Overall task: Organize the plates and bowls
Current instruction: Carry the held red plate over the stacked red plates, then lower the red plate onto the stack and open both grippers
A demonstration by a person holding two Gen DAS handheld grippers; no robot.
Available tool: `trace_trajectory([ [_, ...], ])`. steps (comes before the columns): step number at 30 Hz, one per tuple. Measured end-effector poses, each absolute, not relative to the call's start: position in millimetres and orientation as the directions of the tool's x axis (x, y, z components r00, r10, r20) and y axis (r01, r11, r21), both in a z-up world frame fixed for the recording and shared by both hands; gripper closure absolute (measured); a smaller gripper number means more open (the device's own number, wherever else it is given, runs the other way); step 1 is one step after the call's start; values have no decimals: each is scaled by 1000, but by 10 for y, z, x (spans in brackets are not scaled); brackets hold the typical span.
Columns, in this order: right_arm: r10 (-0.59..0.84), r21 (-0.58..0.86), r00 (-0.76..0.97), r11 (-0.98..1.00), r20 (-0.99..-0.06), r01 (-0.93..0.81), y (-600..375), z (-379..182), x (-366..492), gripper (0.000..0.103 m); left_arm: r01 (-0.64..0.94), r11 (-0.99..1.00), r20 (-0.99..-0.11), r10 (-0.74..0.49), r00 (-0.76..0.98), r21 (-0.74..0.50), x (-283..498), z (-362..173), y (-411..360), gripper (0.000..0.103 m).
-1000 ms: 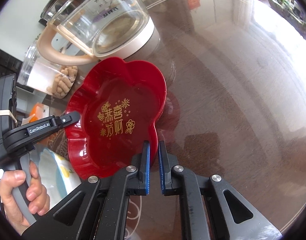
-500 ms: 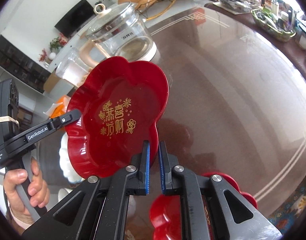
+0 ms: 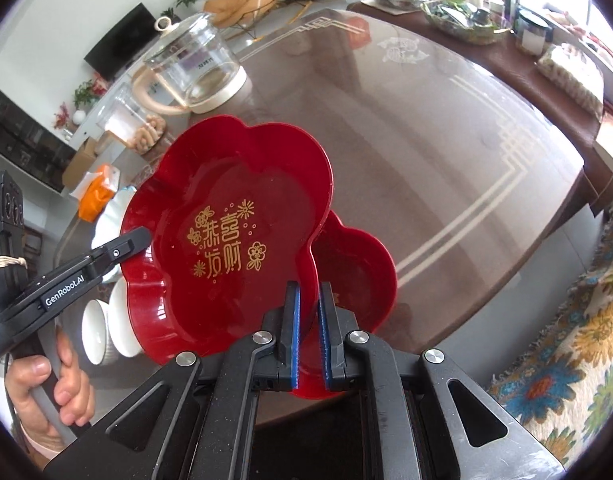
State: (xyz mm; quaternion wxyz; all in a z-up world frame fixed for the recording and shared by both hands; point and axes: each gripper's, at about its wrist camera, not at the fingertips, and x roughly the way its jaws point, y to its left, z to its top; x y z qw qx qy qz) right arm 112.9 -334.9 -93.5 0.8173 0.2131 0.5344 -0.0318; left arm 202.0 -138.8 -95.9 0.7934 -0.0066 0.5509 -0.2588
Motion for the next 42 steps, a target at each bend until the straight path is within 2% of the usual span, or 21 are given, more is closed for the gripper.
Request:
trace_trajectory([
  [12, 123, 277, 406, 897, -906, 346, -3555, -1298, 884, 92, 479, 860, -897, -342, 281, -178, 1764, -1240, -1699, 94],
  [21, 91, 228, 400, 923, -912, 309, -3372, -1336, 876, 92, 509, 858, -913, -260, 315, -69, 1758, -1345, -1683, 93],
  [24, 93, 226, 391, 924, -916, 309, -3343, -1367, 862, 92, 518, 855, -916, -234, 326, -34, 1741, -1335, -1708, 83],
  [26, 90, 222, 391, 925, -916, 308, -3337, -1369, 845, 92, 521, 854, -913, -221, 343, -11, 1721, -1312, -1725, 66],
  [27, 86, 220, 395, 926, -915, 308, -3333, -1359, 840, 91, 518, 855, -909, -217, 357, -1, 1713, -1291, -1728, 51],
  [28, 82, 218, 401, 926, -913, 307, -3330, -1345, 838, 90, 514, 858, -903, -215, 372, 8, 1703, -1264, -1724, 39],
  [29, 75, 215, 407, 925, -911, 312, -3334, -1332, 828, 88, 510, 860, -896, -217, 387, 12, 1695, -1231, -1718, 36],
  [31, 85, 234, 421, 920, -903, 315, -3345, -1314, 821, 74, 504, 864, -888, -225, 402, 9, 1687, -1157, -1685, 35],
  [32, 90, 243, 431, 917, -898, 316, -3352, -1300, 811, 55, 499, 867, -885, -230, 406, 3, 1683, -1112, -1662, 35],
  [33, 86, 248, 447, 915, -890, 317, -3358, -1274, 791, 46, 492, 870, -879, -236, 414, -2, 1667, -1058, -1632, 35],
  [36, 48, 230, 503, 924, -863, 305, -3325, -1128, 718, 46, 479, 877, -845, -272, 460, -22, 1520, -851, -1501, 33],
  [39, 11, 217, 575, 932, -818, 291, -3254, -944, 608, 45, 471, 882, -801, -303, 517, -29, 1248, -708, -1313, 22],
  [42, 18, 245, 633, 930, -774, 274, -3147, -853, 467, 41, 447, 894, -771, -310, 557, -37, 942, -692, -1051, 22],
])
